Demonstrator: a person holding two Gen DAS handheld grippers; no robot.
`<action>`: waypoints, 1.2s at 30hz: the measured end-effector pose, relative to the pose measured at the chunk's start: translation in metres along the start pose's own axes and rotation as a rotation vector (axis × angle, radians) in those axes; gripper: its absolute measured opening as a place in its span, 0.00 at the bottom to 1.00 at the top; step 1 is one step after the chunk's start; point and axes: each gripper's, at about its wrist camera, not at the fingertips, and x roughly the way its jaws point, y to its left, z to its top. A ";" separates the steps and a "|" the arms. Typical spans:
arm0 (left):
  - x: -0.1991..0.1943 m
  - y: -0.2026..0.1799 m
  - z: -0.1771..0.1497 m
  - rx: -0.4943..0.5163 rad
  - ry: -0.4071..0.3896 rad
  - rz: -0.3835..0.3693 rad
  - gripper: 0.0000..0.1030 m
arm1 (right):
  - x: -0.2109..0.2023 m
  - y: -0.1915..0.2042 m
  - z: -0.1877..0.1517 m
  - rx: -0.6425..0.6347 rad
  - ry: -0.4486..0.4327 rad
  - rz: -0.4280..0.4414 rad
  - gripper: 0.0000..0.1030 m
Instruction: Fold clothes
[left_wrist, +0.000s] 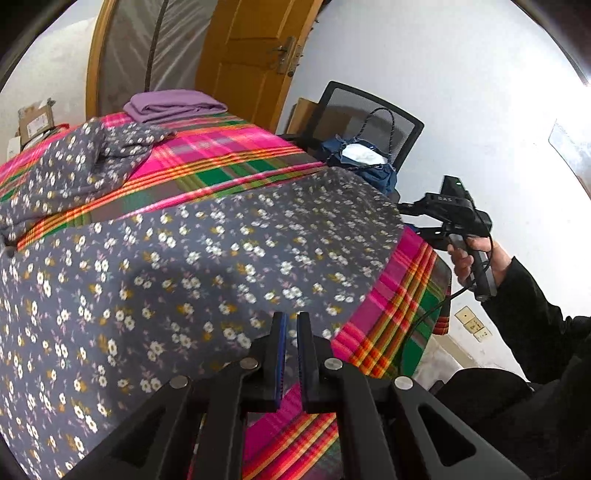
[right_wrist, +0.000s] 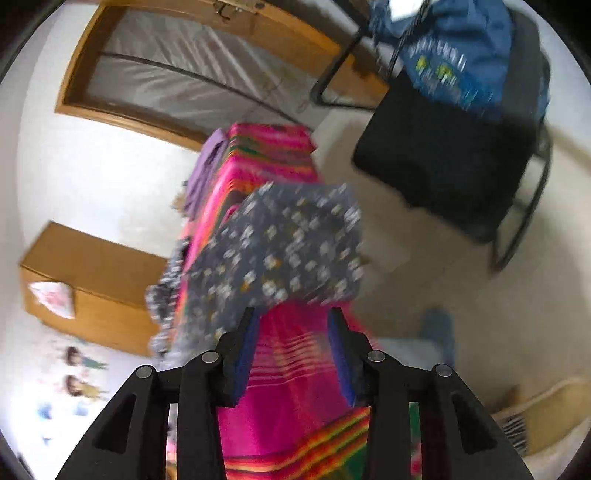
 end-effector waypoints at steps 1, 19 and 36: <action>-0.001 -0.001 0.000 0.002 -0.005 0.001 0.04 | 0.003 0.003 0.001 -0.006 0.003 0.019 0.39; -0.013 0.004 -0.008 -0.037 -0.042 0.020 0.04 | 0.045 0.128 0.040 -0.386 0.028 -0.054 0.30; -0.003 -0.004 -0.005 -0.007 -0.010 0.004 0.04 | 0.011 0.047 0.009 -0.127 -0.009 -0.032 0.11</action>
